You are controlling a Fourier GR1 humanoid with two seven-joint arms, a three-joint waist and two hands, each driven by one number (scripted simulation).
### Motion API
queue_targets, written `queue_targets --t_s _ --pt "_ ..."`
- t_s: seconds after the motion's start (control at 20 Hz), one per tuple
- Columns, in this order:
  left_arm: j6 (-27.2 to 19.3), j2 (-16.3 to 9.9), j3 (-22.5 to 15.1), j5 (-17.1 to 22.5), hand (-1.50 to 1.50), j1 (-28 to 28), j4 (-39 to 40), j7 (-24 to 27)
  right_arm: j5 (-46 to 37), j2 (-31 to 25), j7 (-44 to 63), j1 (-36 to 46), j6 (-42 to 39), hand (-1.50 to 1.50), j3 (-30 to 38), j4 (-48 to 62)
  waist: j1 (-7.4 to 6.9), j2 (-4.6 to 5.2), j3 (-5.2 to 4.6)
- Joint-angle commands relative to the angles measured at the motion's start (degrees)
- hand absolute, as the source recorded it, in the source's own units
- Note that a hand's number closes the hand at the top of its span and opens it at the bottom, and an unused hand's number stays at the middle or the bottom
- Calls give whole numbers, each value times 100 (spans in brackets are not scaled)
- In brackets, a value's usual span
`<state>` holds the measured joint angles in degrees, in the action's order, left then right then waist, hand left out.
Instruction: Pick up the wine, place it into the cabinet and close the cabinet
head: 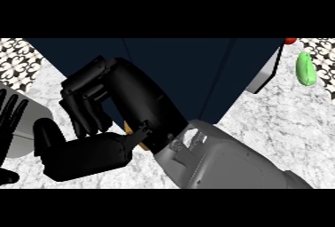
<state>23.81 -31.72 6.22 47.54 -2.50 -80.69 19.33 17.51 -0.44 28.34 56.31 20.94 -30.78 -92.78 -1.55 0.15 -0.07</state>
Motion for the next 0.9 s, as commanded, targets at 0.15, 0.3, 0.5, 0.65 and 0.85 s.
queue_targets --t_s 0.15,0.3,0.5,0.65,0.85 --pt "125 107 204 4 -150 -151 -26 -89 300 22 -556 -472 -411 150 531 666 115 -13 8" --pt "328 -90 405 46 -150 123 297 -137 638 -355 -543 -132 -952 150 1094 1082 122 -4 7" --pt "152 278 156 -239 -150 219 253 -106 168 2 -1433 -253 -1040 150 969 2078 86 12 5" --pt "127 276 217 -158 -150 283 90 -232 104 30 -1622 4 -1179 150 1133 2462 71 4 7" --pt "230 149 336 -136 -150 196 142 -276 280 -390 -1501 -47 -1550 150 1433 2430 94 -2 7"
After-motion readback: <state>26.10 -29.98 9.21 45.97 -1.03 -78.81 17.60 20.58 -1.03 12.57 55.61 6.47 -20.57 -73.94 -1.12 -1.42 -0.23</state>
